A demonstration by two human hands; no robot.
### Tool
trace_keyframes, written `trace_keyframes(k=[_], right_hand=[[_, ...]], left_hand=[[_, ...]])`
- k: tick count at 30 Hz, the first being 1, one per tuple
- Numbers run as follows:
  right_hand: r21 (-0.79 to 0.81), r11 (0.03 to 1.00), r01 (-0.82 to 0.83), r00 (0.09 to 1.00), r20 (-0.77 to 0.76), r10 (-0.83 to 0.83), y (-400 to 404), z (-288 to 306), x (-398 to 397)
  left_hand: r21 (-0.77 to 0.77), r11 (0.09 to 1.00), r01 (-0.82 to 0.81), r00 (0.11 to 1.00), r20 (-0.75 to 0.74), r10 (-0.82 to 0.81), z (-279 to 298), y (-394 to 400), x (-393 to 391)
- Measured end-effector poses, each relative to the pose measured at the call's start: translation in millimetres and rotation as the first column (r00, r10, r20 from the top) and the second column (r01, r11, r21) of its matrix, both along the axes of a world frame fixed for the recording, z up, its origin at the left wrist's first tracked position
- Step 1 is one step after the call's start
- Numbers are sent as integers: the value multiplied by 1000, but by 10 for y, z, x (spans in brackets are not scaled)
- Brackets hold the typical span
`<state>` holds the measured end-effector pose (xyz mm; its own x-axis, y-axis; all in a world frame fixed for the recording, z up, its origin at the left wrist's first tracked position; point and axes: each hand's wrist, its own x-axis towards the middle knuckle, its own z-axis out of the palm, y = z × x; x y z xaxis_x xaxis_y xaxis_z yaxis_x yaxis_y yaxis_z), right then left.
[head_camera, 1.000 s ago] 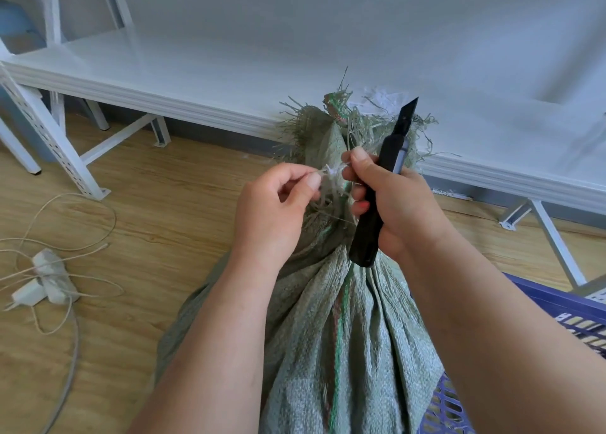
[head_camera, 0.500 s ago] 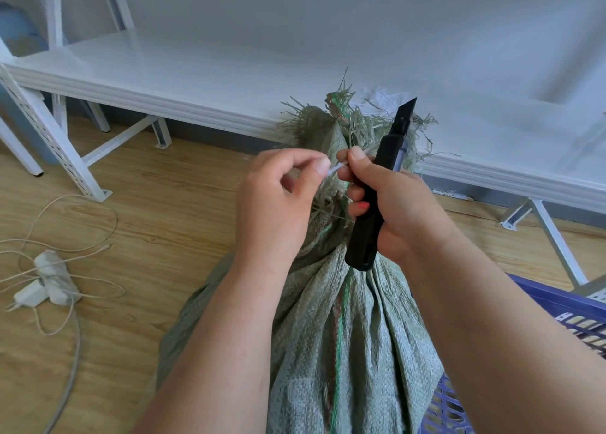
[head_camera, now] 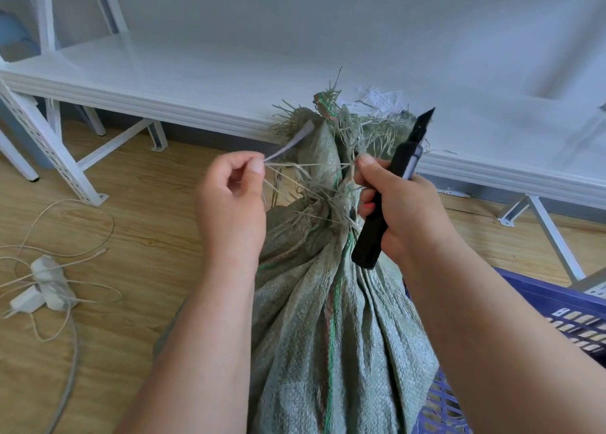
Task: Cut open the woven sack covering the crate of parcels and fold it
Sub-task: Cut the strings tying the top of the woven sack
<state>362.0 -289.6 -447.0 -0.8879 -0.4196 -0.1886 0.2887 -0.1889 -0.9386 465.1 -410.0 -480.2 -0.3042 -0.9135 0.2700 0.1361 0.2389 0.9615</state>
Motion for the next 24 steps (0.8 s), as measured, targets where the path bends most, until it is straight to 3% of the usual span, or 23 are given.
trace_keyframes(k=[2, 5, 8, 11, 14, 19, 22, 24], right_hand=[[13, 998, 68, 998, -4, -68, 6, 3, -17], [62, 993, 103, 995, -19, -102, 21, 14, -13], [189, 965, 180, 981, -109, -162, 54, 45, -24], [257, 916, 308, 916, -339, -212, 70, 127, -6], [234, 963, 132, 923, -384, -33, 7, 209, 147], [394, 913, -104, 882, -387, 268, -190, 130, 290], [404, 897, -177, 876, -351, 331, -235, 102, 298], [364, 922, -135, 892, -360, 272, -230, 103, 265]], left_hand=[[111, 994, 6, 999, -37, -2, -10, 39, -38], [332, 941, 63, 968, -250, 23, 31, 95, -71], [295, 955, -33, 950, -286, 121, 46, 47, -26], [182, 983, -23, 971, -230, 65, 64, 39, -30], [86, 996, 23, 989, -150, -10, 67, 95, -64], [66, 986, 156, 982, -122, -147, 82, 174, -97], [102, 979, 177, 975, -152, -160, 102, 136, -66], [97, 983, 154, 977, -161, -137, 115, 73, -25]])
